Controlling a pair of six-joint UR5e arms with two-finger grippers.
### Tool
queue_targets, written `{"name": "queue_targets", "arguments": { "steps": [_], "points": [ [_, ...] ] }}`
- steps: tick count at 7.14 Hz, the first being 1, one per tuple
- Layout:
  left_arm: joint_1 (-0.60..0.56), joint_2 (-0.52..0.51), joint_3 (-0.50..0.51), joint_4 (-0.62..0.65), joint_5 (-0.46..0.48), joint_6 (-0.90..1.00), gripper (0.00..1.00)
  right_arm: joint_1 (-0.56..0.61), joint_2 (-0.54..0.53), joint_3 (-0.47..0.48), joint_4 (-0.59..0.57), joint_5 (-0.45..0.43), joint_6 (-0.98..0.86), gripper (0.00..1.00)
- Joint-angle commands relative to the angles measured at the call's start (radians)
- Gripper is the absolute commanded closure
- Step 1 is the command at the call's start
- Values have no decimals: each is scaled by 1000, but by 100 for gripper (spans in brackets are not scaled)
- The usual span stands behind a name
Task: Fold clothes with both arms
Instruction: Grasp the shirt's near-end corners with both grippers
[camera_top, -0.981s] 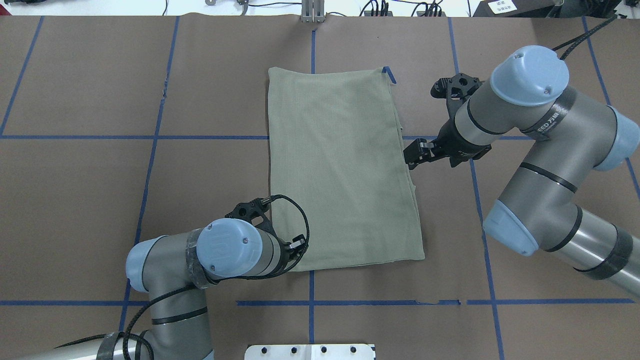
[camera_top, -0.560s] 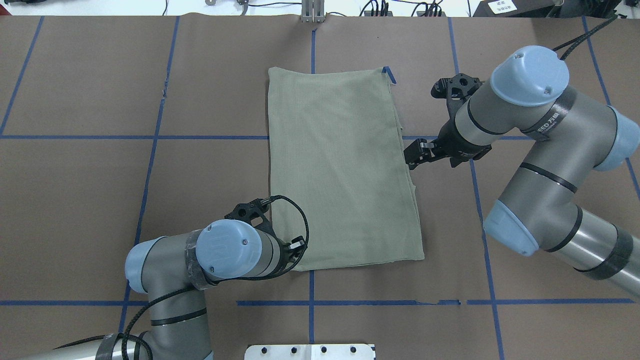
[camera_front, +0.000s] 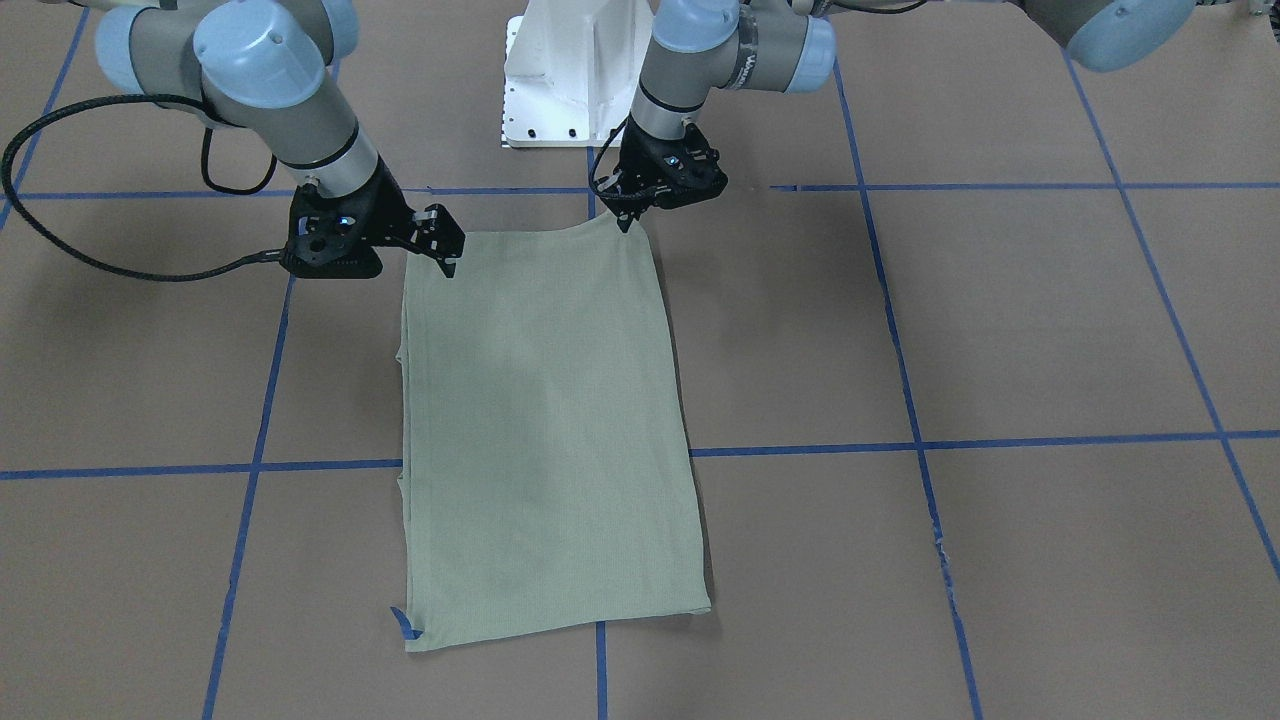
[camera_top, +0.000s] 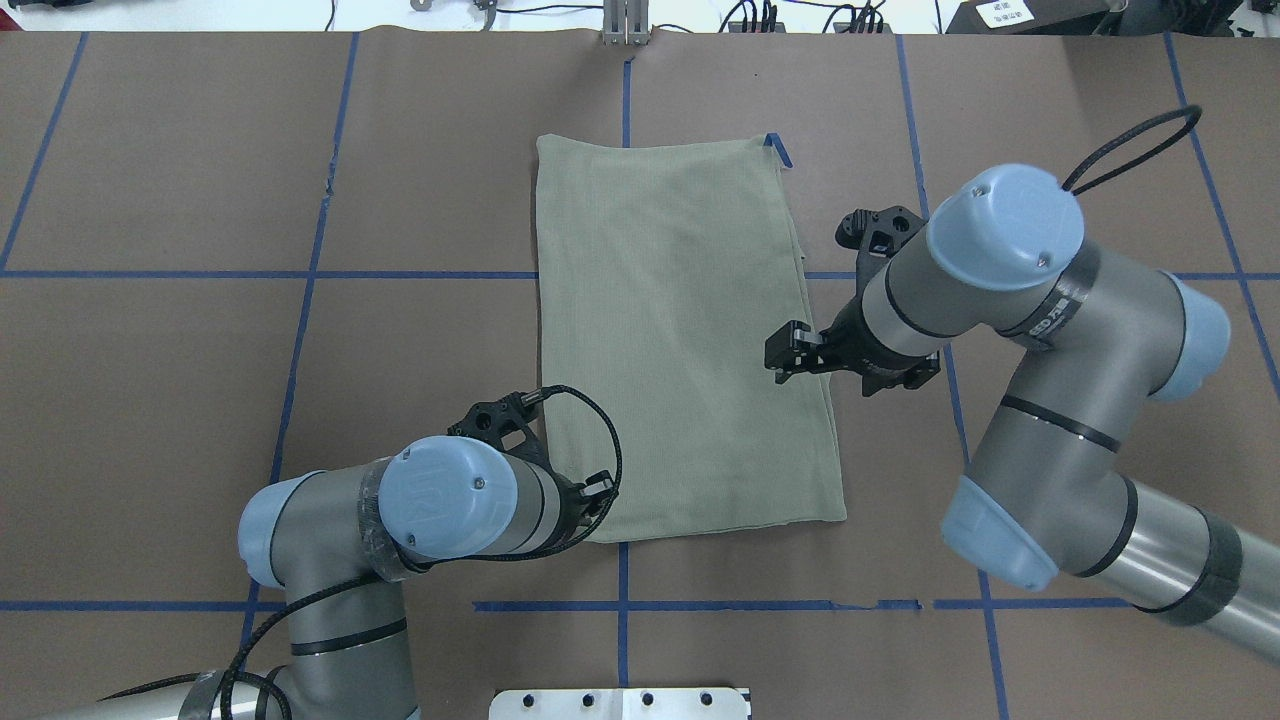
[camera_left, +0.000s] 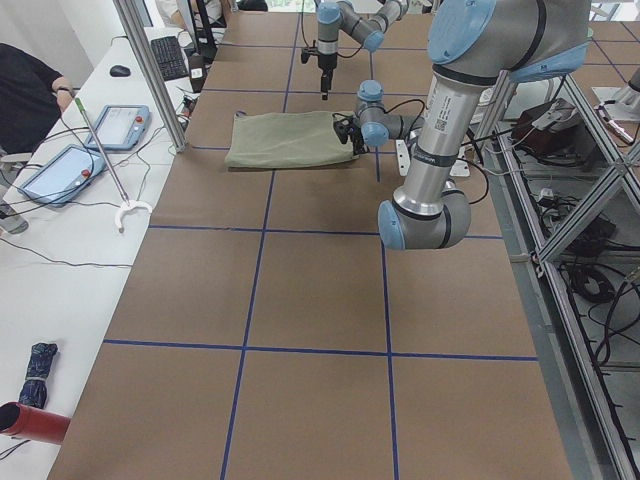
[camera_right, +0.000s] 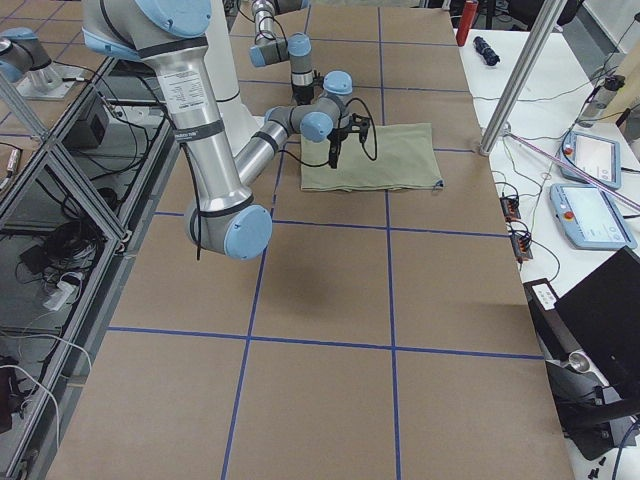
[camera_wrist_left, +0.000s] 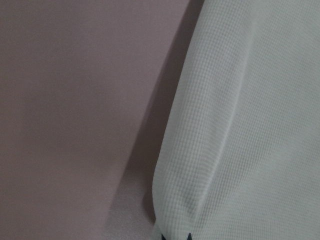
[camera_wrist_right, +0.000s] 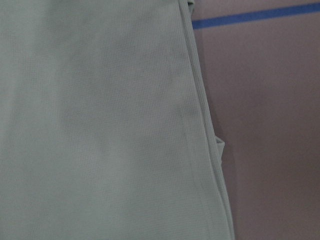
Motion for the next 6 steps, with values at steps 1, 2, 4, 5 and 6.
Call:
{"name": "queue_targets", "arguments": {
  "steps": [1,2,4,5,6],
  "points": [
    [-8,1,-4,0,1,0,100,-117,0,2,-5,-104,271,0],
    [-9,1,-4,0,1,14,100,-149,0,-6,-7,-125,348,0],
    [-8,1,-2,0,1,21,100,-178,-17,-4,-7,-173,478,0],
    [-6,-1,-2,0,-1,21,100,-209,-25,-7,-8,-211,519,0],
    [-5,-1,-4,0,-2,21,100,-226,-37,-7,-26,-220,522,0]
  ]
}}
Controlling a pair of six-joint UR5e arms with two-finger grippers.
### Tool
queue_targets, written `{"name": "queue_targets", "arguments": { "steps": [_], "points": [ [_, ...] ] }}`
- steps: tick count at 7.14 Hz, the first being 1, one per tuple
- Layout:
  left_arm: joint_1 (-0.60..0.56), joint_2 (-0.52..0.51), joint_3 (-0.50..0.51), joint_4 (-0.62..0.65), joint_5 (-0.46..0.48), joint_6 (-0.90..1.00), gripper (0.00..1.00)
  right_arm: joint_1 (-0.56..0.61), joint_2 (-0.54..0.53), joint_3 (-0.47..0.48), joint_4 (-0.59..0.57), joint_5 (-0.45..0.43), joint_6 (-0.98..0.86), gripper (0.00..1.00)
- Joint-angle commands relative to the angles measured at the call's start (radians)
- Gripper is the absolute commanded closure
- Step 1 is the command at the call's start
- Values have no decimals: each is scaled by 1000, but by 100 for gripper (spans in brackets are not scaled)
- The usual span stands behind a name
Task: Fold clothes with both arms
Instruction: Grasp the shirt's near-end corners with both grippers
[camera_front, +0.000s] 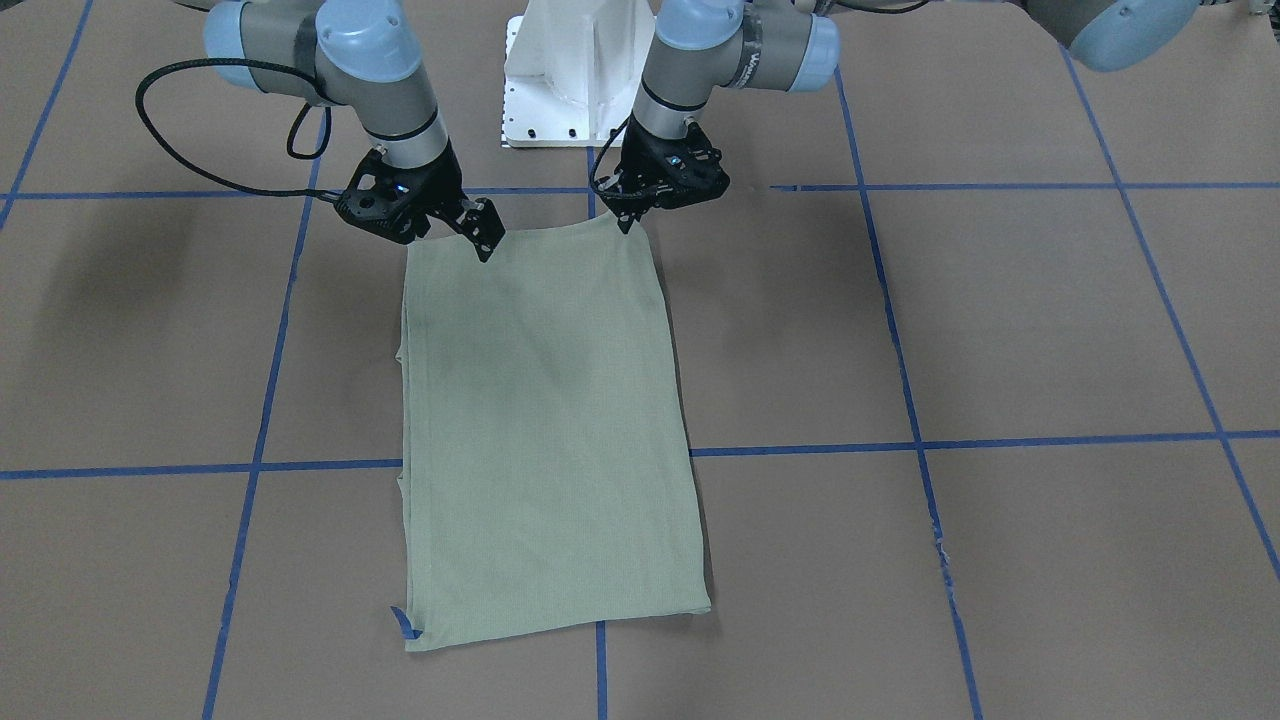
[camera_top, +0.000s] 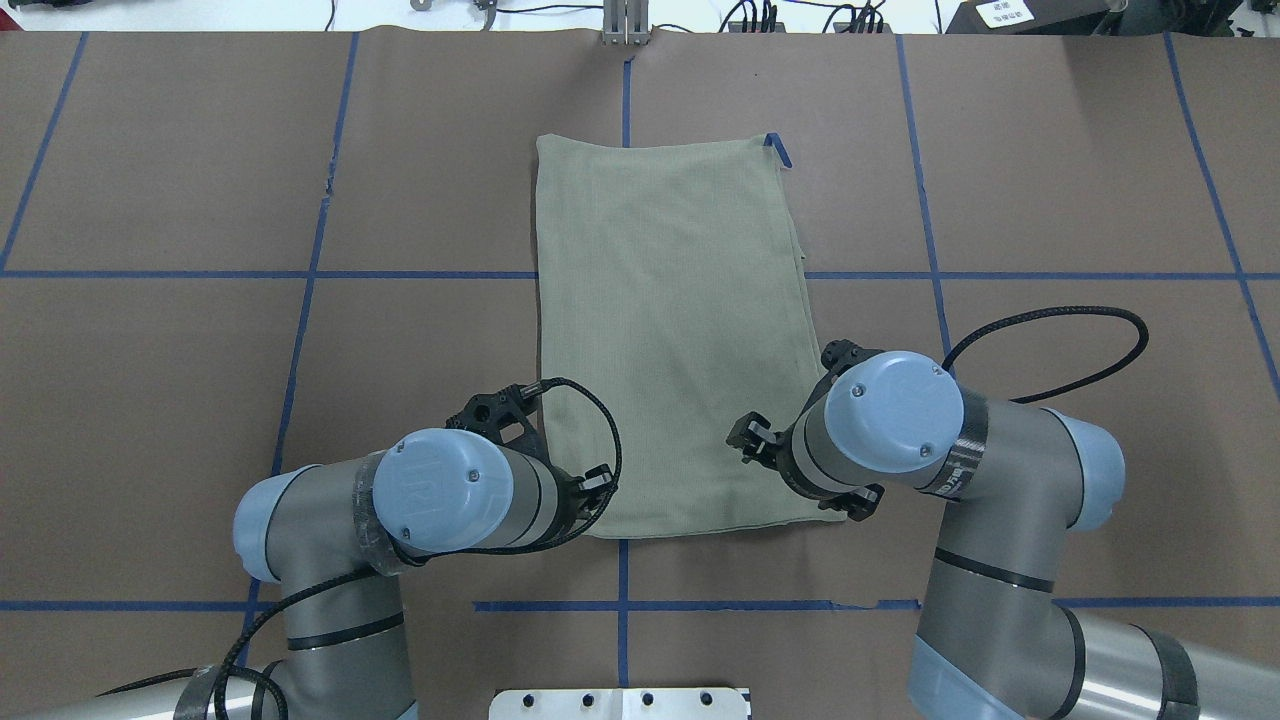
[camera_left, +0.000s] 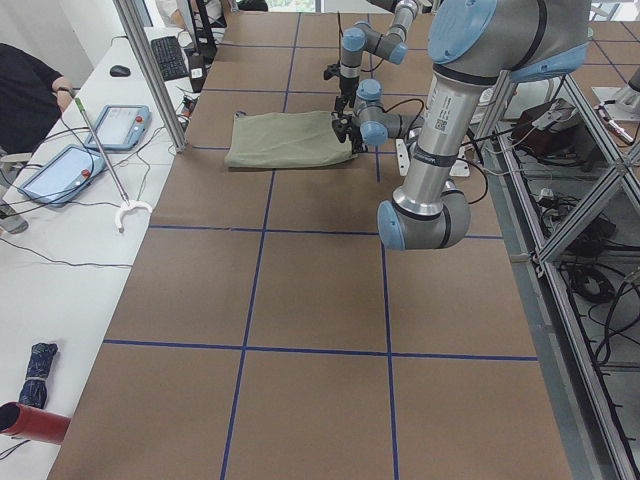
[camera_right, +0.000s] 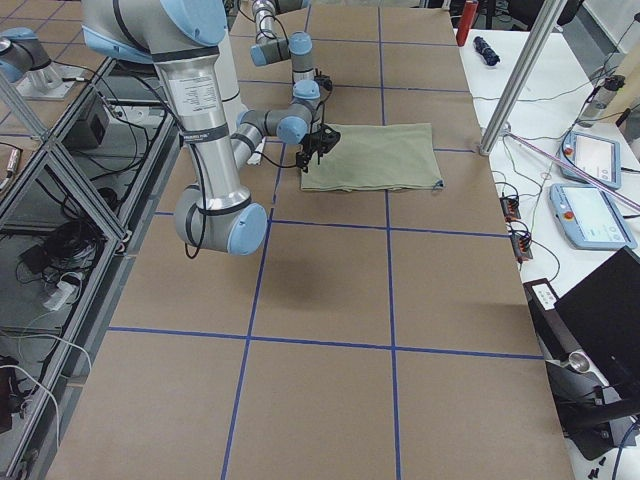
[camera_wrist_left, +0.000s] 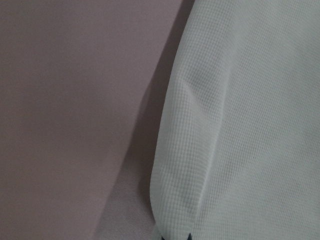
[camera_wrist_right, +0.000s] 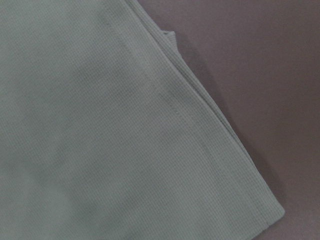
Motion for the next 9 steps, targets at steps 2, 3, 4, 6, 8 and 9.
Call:
{"name": "queue_targets", "arguments": {
  "steps": [2,3,4,6,8,9],
  "points": [
    [3,-2,-1,-3,-2,1,100,-56,-35,-5,-22,-43,29,0],
    [3,-2,-1,-3,-2,1,100,-62,-33,-18,-21,-43,27,0],
    [3,-2,-1,-2,-2,1,100,-67,-32,-30,-21,-43,27,0],
    [3,-2,-1,-3,-2,1,100,-67,-30,-30,-21,-43,27,7],
    [3,-2,-1,-2,-2,1,100,-67,-26,-24,-21,-38,22,87],
    [5,-2,-1,-3,-2,1,100,-67,-23,-25,-21,-34,22,98]
  ]
}}
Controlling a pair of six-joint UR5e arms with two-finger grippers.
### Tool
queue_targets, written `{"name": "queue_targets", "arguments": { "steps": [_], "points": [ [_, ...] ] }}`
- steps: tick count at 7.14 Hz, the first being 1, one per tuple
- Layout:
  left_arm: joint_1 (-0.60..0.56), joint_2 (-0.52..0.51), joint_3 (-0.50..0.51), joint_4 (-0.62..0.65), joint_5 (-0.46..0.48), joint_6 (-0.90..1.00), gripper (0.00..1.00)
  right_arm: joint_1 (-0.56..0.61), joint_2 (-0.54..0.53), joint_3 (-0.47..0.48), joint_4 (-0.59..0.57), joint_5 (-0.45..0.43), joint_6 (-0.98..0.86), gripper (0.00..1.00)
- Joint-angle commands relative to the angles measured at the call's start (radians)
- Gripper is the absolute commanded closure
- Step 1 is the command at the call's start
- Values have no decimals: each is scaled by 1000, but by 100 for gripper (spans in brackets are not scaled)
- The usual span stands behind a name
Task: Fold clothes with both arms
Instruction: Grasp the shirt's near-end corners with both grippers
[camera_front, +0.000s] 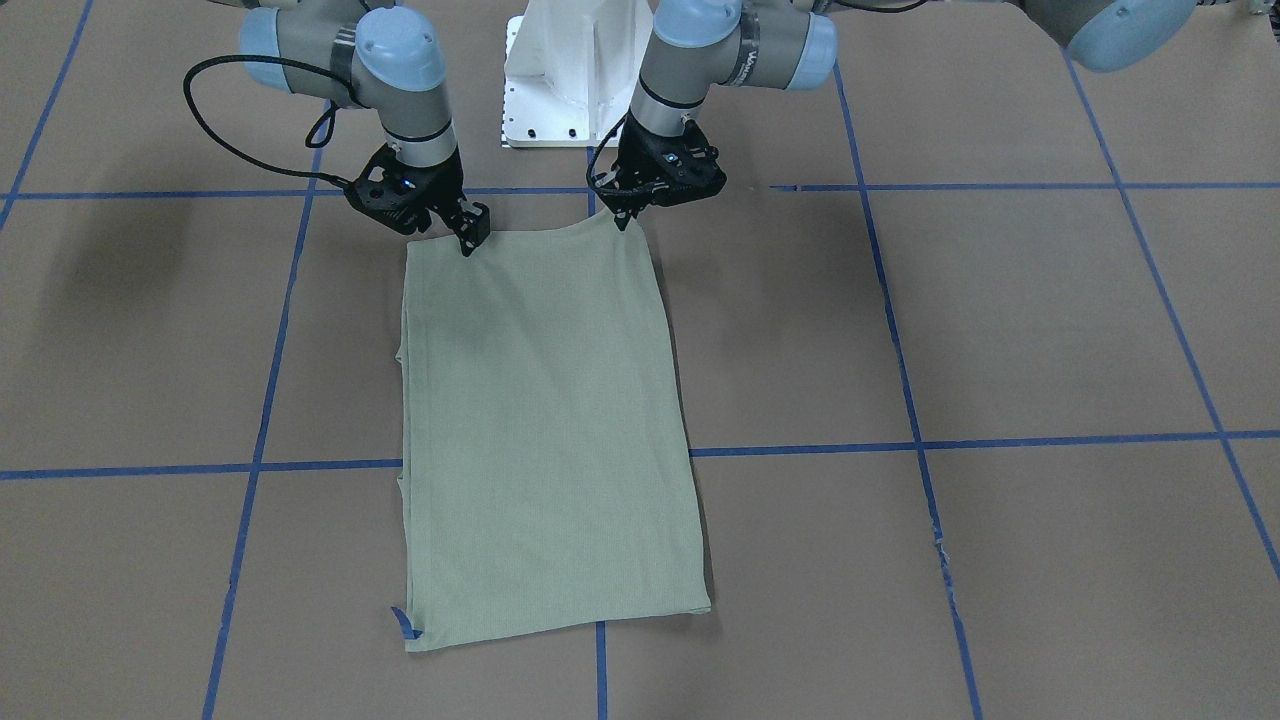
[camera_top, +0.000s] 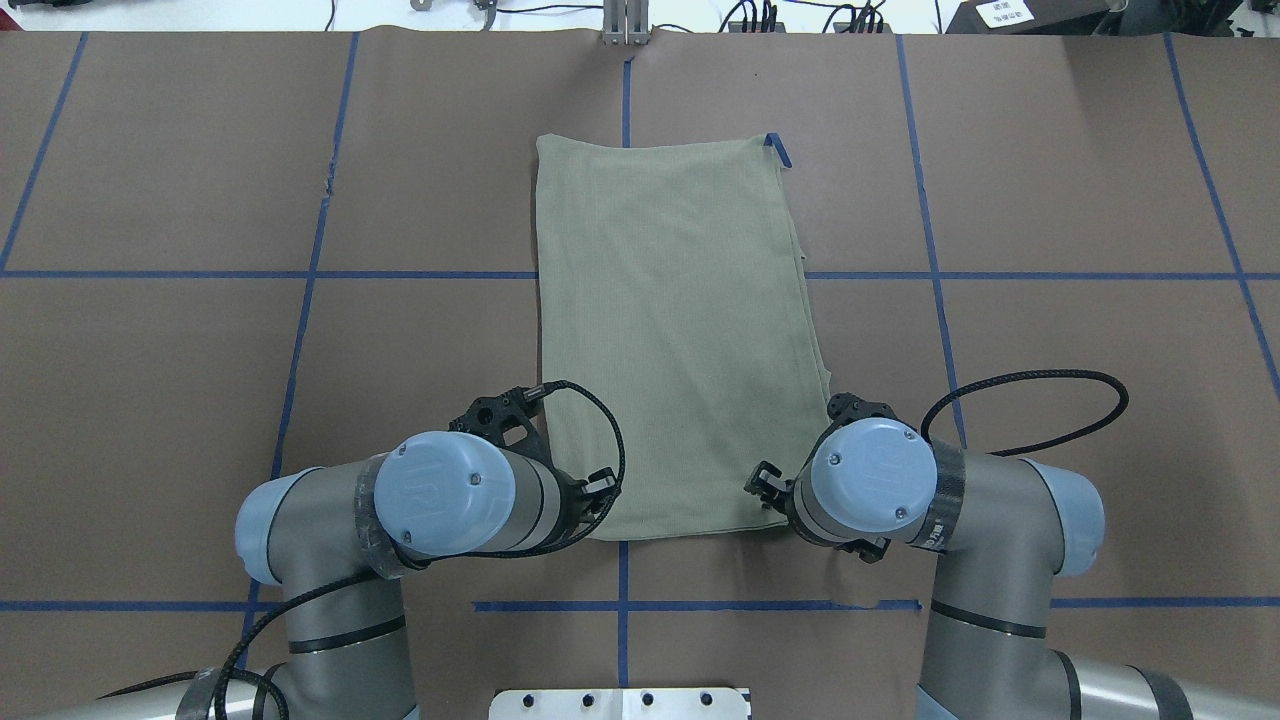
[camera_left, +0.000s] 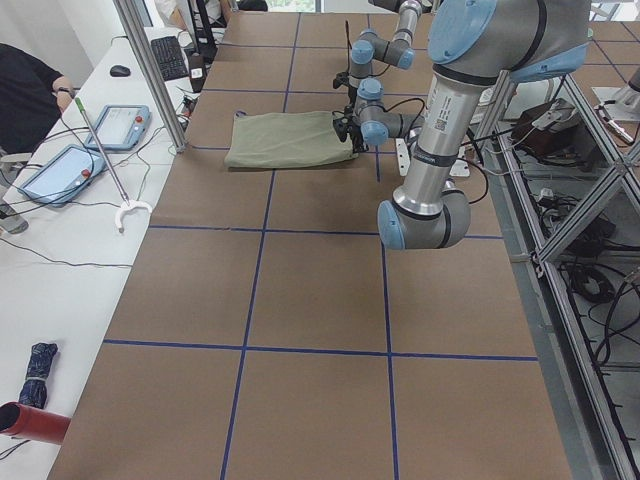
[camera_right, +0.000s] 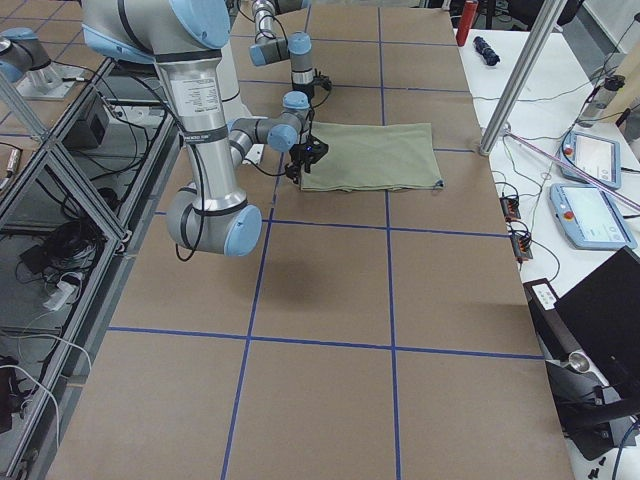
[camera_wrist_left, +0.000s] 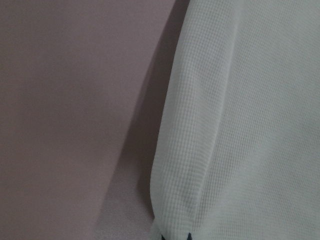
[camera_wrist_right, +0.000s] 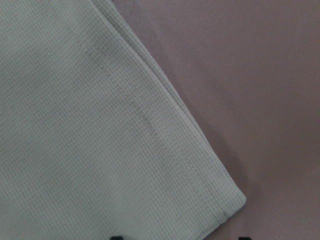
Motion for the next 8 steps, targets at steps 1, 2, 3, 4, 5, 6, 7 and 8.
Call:
{"name": "queue_targets", "arguments": {
  "steps": [1,2,3,4,5,6,7,8],
  "points": [
    [1,0,0,-1,2,0,100,0,3,-3,0,5,-1,100],
    [1,0,-1,-1,2,0,100,0,3,-2,0,6,-3,100],
    [1,-2,-1,-1,2,0,100,11,8,1,0,8,-1,100],
    [1,-3,-1,-1,2,0,100,21,18,7,1,9,-1,100],
    [1,1,-3,-1,2,0,100,20,23,15,1,3,5,100],
    [1,5,-10,1,5,0,100,23,23,27,1,2,25,100],
    [4,23,-36,2,6,0,100,23,21,38,1,9,19,100],
    [15,56,-97,8,9,0,100,23,11,74,1,18,14,100]
  ]
}}
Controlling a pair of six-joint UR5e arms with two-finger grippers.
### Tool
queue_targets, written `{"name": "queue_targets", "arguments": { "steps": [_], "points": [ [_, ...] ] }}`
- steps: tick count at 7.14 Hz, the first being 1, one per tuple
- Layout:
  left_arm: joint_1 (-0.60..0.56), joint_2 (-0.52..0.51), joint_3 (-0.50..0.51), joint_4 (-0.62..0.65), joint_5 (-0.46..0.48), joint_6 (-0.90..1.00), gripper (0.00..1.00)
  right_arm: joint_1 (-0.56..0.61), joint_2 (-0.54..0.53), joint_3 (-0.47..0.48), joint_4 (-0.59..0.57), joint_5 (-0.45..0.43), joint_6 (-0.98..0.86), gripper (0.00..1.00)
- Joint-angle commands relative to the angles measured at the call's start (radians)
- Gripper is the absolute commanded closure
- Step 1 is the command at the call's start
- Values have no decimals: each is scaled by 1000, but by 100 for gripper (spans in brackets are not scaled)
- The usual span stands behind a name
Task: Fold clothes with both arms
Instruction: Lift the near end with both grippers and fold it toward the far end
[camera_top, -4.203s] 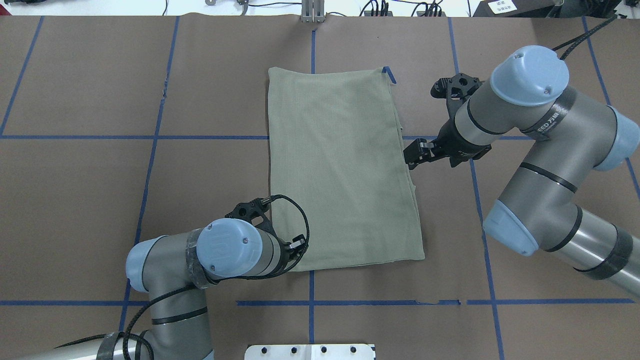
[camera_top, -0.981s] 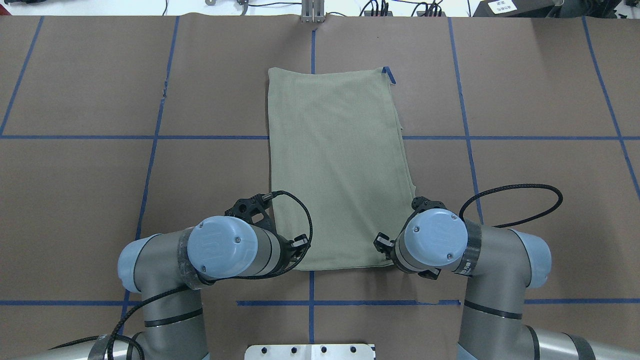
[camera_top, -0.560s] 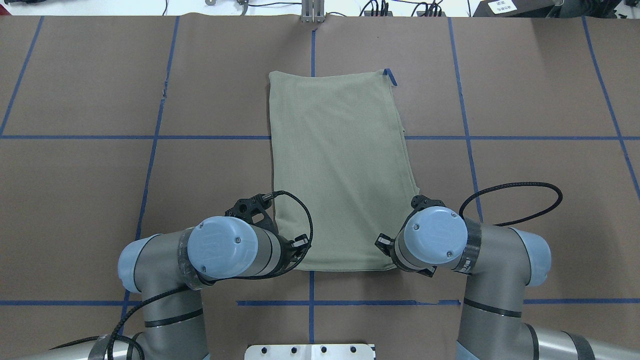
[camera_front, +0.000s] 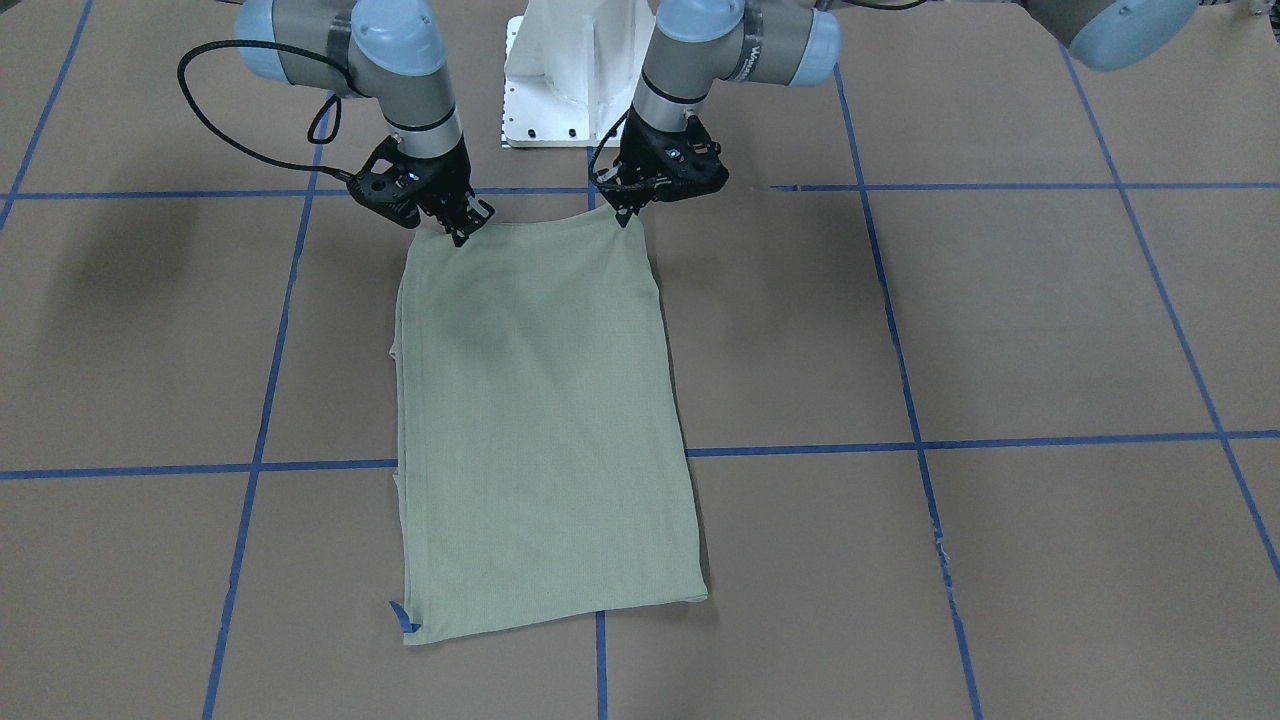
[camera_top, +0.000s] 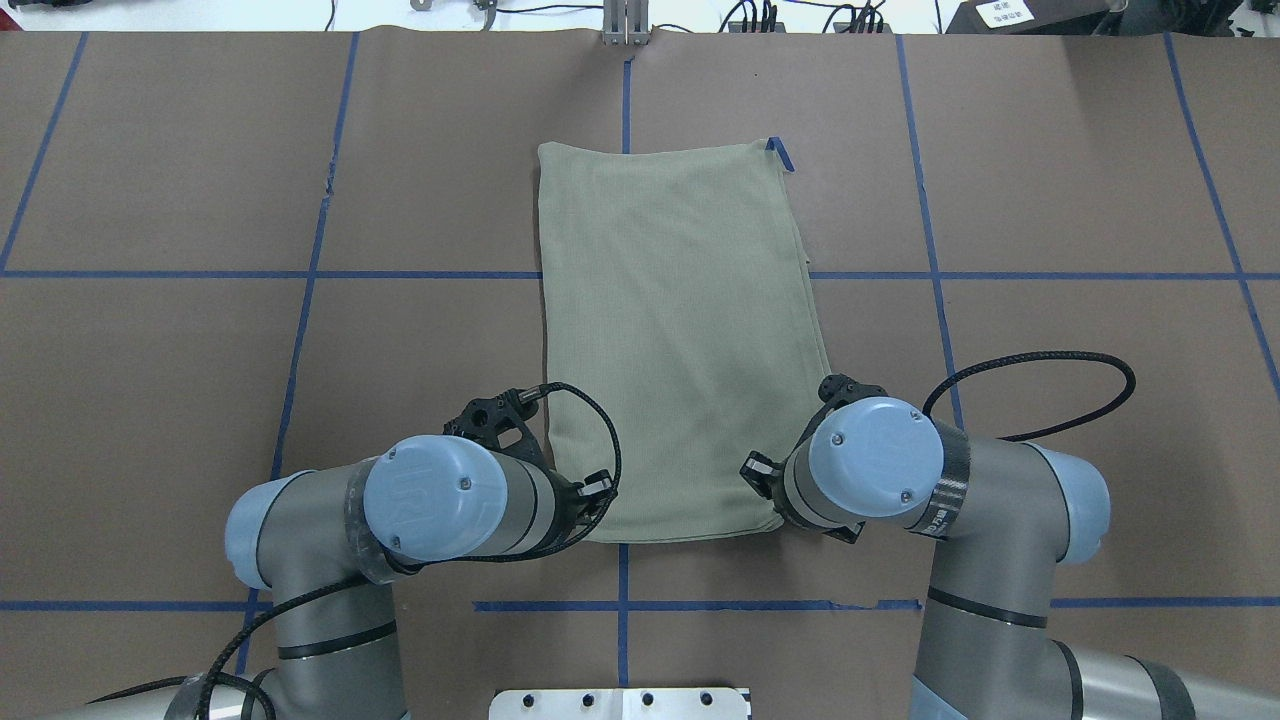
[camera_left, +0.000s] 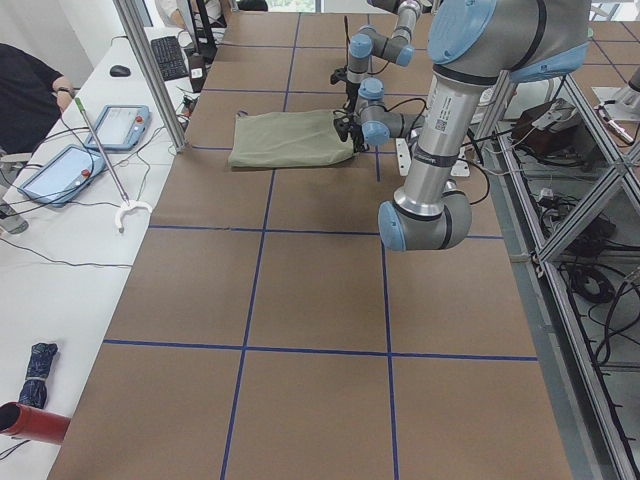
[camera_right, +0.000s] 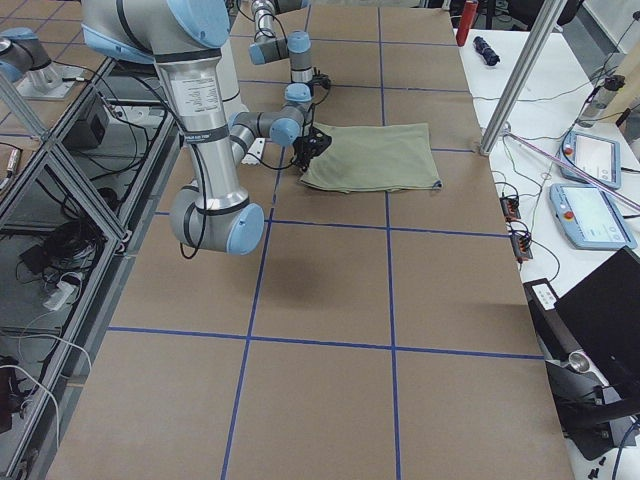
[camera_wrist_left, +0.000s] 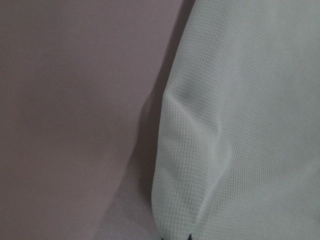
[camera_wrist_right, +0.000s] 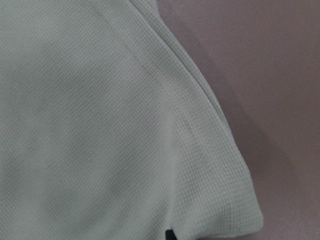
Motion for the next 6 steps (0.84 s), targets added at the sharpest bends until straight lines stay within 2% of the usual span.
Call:
{"name": "queue_targets", "arguments": {
  "steps": [1,3,4,5,6],
  "points": [
    [53,54,-145,97,5,-2,100,-7,-10,80,-1,37,-3,100],
    [133,52,-309,302,5,-9,100,-13,-37,199,-3,137,-3,100],
    [146,51,-357,371,3,-11,100,-12,-68,259,0,229,-3,100],
    [147,51,-413,448,0,-11,100,-2,-70,278,0,279,-3,100],
    [141,49,-447,490,-6,-2,100,5,-59,267,2,278,-4,100]
  ]
}}
